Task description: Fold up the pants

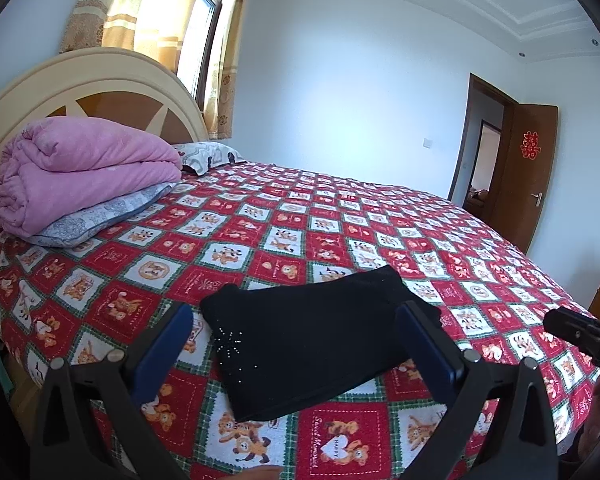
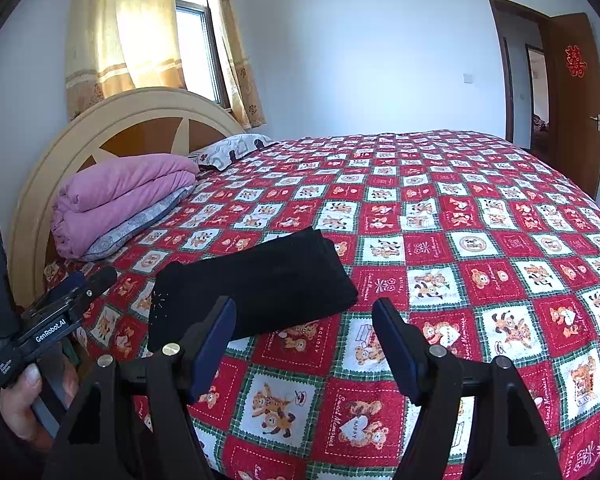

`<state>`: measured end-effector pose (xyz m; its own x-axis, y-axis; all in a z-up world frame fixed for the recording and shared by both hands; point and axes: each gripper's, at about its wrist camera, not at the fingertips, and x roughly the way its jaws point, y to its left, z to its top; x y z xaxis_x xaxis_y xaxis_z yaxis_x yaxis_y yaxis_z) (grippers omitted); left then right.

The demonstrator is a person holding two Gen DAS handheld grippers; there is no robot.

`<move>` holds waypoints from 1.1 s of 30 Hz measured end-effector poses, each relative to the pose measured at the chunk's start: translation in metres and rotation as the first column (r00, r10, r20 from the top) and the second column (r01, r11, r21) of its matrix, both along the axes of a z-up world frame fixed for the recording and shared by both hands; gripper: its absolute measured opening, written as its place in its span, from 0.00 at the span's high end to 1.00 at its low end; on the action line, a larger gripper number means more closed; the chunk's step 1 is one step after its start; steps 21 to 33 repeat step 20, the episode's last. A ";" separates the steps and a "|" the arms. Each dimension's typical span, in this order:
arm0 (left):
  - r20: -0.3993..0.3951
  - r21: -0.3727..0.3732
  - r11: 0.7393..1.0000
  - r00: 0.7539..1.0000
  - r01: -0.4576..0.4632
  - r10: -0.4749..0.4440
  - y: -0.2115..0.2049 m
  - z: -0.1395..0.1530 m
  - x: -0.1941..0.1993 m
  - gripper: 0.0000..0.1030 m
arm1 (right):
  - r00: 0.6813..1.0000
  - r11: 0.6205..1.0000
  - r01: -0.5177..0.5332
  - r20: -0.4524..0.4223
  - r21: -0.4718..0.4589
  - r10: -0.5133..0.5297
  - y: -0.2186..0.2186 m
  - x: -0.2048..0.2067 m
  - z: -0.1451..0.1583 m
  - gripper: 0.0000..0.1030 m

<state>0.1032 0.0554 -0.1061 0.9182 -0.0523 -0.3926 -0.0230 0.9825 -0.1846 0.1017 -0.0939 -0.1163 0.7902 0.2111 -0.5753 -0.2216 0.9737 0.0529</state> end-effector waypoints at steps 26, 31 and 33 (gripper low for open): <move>0.004 0.023 1.000 1.000 0.005 -0.005 -0.007 -0.006 0.001 0.00 | 1.000 1.000 0.013 -0.018 -0.011 -0.013 -0.005 0.001 -0.007 0.30; 0.004 0.023 1.000 1.000 0.005 -0.005 -0.007 -0.006 0.001 0.00 | 1.000 1.000 0.013 -0.018 -0.011 -0.013 -0.005 0.001 -0.007 0.30; 0.004 0.023 1.000 1.000 0.005 -0.005 -0.007 -0.006 0.001 0.00 | 1.000 1.000 0.013 -0.018 -0.011 -0.013 -0.005 0.001 -0.007 0.30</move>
